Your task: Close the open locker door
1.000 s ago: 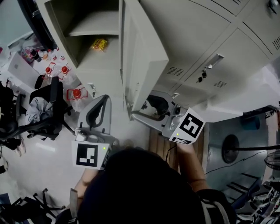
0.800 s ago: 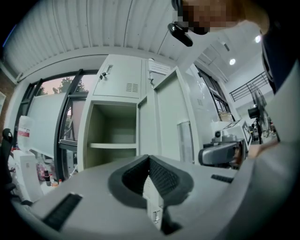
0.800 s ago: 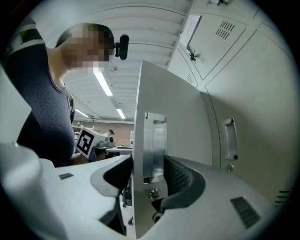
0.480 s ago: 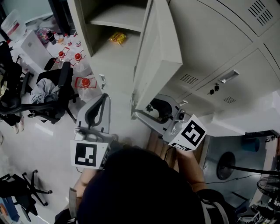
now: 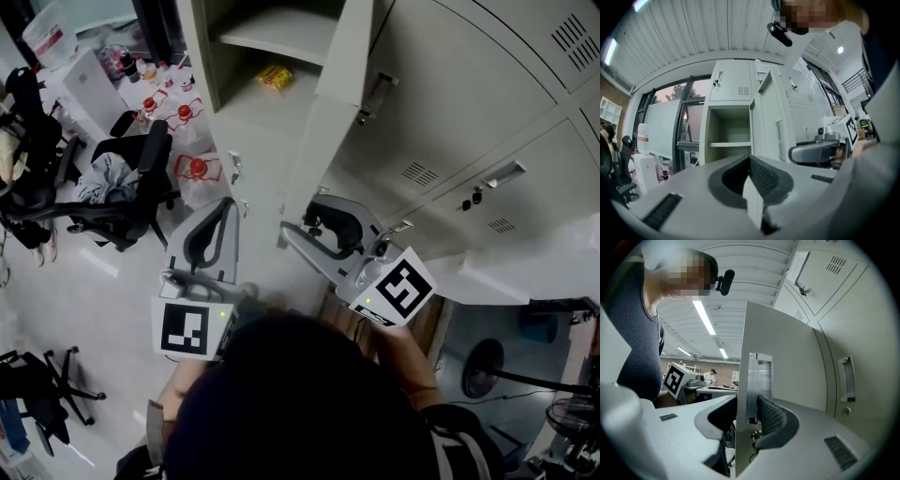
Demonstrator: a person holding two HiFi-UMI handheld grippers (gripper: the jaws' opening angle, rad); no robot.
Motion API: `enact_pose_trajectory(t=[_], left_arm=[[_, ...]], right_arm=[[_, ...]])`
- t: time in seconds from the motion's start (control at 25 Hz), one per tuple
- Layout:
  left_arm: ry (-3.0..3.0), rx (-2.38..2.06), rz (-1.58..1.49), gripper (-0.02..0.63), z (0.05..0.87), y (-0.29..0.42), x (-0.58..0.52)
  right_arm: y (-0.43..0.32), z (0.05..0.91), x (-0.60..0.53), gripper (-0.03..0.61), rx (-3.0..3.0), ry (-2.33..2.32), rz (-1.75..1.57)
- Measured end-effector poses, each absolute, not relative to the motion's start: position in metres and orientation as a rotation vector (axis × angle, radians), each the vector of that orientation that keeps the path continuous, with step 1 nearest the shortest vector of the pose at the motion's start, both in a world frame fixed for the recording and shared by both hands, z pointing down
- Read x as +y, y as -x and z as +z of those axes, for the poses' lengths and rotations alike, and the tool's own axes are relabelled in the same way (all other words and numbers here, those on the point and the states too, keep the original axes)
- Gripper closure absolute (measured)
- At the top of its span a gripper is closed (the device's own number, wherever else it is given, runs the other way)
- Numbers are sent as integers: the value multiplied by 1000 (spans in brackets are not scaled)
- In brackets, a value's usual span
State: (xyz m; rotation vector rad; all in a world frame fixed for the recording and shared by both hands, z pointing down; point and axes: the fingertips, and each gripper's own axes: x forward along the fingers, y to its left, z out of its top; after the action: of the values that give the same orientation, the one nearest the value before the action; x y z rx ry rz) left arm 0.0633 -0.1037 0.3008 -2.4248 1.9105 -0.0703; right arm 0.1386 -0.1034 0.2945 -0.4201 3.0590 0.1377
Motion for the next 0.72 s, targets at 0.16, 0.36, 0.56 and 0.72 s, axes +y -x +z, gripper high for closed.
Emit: enact_pose_trajectory(t=[0.16,0.36,0.56,0.72], left_arm=[[2395,1916,-45,612,297,-55,-101],[2381,1941,-60,612,300,-47,-98],[2355,2004,-79,612,301,-33,-94],[2321,2044,-76,612,301,-21,-92]], right_arm=[[-128,295,-103,443,3052,424,111],[-113,295,-105,454,3056,414,94],[-101,295,-108,459,3058,406,85],[-90,294,-111,460,3052,399,82]])
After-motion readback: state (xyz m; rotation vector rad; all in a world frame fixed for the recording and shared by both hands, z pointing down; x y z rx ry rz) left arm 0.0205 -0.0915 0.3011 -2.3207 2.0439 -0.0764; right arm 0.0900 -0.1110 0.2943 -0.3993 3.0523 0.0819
